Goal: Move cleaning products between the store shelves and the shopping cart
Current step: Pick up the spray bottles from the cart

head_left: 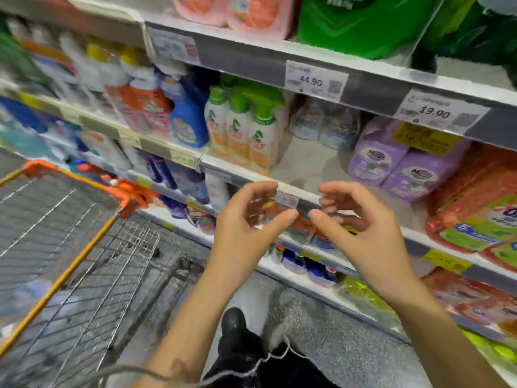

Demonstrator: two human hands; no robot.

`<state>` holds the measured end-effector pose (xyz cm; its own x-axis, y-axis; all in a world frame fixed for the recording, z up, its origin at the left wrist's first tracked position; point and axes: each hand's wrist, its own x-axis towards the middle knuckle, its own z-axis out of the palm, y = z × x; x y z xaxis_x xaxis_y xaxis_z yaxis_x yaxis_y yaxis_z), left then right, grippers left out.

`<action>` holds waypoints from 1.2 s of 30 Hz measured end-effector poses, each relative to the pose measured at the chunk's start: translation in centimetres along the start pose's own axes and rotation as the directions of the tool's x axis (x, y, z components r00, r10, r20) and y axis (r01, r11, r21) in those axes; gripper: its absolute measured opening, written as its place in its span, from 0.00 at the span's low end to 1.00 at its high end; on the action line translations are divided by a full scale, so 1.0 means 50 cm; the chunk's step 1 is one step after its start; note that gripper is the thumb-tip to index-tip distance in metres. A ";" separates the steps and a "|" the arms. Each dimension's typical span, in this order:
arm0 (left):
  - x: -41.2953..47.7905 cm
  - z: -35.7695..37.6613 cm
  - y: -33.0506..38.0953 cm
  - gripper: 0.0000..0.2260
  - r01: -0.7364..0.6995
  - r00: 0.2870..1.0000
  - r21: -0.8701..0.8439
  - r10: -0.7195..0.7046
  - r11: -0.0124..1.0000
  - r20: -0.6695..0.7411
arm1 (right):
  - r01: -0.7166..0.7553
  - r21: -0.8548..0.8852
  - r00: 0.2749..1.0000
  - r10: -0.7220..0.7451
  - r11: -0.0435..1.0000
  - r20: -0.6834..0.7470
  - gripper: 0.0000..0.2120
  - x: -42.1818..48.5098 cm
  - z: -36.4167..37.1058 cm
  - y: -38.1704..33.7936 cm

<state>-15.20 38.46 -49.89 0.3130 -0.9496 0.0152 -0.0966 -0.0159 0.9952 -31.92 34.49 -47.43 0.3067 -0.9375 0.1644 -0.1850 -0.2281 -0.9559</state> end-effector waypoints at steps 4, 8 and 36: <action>-0.104 -0.120 0.006 0.20 0.002 0.982 0.007 -0.001 1.000 -0.189 | 0.027 0.036 0.985 -0.033 0.999 0.170 0.13 -0.026 0.115 -0.056; -0.203 -0.251 0.016 0.17 -0.022 0.928 -0.023 0.012 0.999 -0.372 | 0.073 0.082 0.921 -0.099 0.994 0.377 0.14 -0.055 0.257 -0.109; -0.528 -1.006 -0.320 0.32 0.383 0.387 -0.162 -0.317 0.909 -0.866 | 0.196 -0.234 0.275 0.176 0.952 0.945 0.30 -0.195 1.251 -0.068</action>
<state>25.62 79.52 -61.37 0.9697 -0.0918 -0.2262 0.1851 -0.3276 0.9265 24.09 60.81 -61.01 0.9343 -0.0500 -0.3529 -0.3349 -0.4626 -0.8209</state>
